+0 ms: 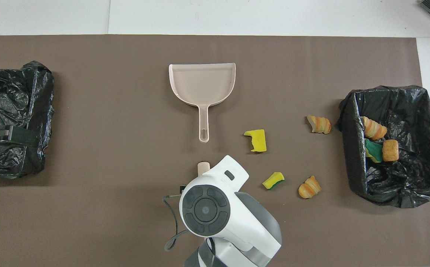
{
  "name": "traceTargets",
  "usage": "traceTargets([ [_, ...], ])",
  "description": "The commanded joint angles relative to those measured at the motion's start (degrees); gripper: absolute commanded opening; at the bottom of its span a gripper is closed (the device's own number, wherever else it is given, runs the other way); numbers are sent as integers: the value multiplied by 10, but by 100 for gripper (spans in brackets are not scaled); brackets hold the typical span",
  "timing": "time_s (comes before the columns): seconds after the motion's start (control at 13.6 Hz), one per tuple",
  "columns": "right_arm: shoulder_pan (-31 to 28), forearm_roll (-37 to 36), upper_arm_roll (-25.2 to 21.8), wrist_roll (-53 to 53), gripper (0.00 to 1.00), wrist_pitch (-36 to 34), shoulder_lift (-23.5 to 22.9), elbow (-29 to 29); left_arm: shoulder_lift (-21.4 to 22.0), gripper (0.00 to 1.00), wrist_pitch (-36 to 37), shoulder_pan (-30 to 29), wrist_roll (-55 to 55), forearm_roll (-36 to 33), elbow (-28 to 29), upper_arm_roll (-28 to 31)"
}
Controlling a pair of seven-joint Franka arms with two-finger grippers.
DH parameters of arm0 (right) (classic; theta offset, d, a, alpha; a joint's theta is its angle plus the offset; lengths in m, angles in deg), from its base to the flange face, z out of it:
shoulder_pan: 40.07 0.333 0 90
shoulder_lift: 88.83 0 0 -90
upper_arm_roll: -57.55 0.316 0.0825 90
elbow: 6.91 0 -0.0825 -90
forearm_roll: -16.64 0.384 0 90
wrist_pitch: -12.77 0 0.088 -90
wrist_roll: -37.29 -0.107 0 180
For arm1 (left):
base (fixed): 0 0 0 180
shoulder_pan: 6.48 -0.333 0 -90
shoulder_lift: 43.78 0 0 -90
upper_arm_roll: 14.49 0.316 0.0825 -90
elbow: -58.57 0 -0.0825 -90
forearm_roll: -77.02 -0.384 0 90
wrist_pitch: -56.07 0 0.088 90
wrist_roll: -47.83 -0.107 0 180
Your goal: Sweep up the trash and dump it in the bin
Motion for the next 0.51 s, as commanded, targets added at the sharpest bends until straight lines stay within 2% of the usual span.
traceTargets([
  [0.0,-7,16,0,2,100,20,18,-24,0,100,-13,13,17,-9,12,3],
  [0.22,-54,17,-4,97,100,-13,42,-11,0,100,-14,13,18,-9,16,3],
  [0.44,-98,17,-4,187,100,-79,40,41,0,100,-17,13,18,-8,20,3],
])
